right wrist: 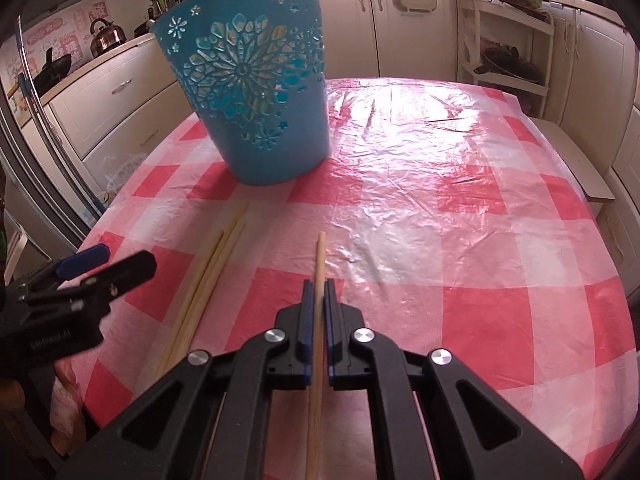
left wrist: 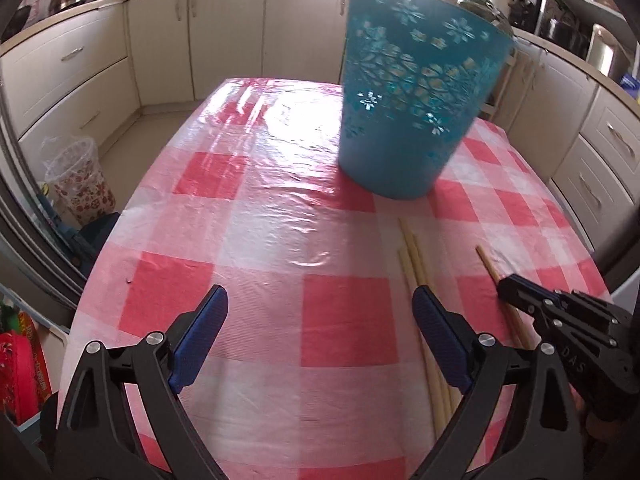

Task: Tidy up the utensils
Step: 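Close the right tool on a chopstick while the left tool closes on another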

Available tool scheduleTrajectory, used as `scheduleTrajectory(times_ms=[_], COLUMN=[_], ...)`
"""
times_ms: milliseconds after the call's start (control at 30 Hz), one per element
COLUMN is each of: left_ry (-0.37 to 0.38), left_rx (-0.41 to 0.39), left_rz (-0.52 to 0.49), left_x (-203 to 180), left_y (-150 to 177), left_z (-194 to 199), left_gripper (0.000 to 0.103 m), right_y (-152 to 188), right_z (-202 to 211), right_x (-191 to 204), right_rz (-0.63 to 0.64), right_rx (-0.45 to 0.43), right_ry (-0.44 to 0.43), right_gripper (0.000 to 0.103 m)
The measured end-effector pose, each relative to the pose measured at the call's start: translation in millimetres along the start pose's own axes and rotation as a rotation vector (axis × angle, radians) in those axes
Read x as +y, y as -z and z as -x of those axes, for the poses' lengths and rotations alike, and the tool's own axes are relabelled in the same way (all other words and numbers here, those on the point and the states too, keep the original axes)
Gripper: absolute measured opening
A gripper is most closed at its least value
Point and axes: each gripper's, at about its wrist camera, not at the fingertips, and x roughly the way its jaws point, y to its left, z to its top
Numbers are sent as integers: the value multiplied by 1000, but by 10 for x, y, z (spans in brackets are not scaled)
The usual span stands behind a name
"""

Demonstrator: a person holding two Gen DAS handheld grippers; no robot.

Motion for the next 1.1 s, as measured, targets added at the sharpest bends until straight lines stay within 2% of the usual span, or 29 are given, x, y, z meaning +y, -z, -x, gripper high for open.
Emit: scheduleTrajectory(times_ms=[167, 267, 367, 467, 533, 600, 633, 700, 800, 867, 967, 1100], left_ry=[-40, -42, -86, -90, -82, -64, -49, -4, 101, 80, 94, 23], left_rx=[43, 83, 96, 110, 116, 116, 117, 127, 132, 119, 140, 162], left_rz=[-62, -63, -93, -83, -92, -106, -111, -103, -89, -87, -61, -126], left_x=[-205, -185, -233, -230, -259, -317, -343, -343, -264, -183, -55, -131], left_y=[26, 34, 47, 15, -29, -69, -82, -107, -121, -120, -149, -179], left_z=[-41, -117, -132, -139, -141, -141, -137, -144, -149, -158, -159, -196], left_gripper=[88, 87, 86, 82, 71, 44, 36, 8, 5, 5, 6, 6], right_y=[15, 27, 28, 28, 29, 33, 34, 39, 37, 40, 18, 5], right_z=[10, 20, 22, 22, 23, 25, 25, 28, 26, 25, 16, 6], right_x=[-57, -77, -106, -127, -131, -137, -138, -135, -150, -162, -143, -109], right_rz=[-28, -38, -51, -60, -62, -61, -58, -52, -57, -64, -59, -31], right_rx=[-6, -10, -10, -8, -7, -6, -5, -4, -2, 0, 10, 14], right_ry=[-36, -50, -67, -80, -85, -89, -90, -91, -100, -106, -97, -88], right_gripper=[6, 6, 6, 6, 6, 6, 6, 6, 6, 6, 6, 7])
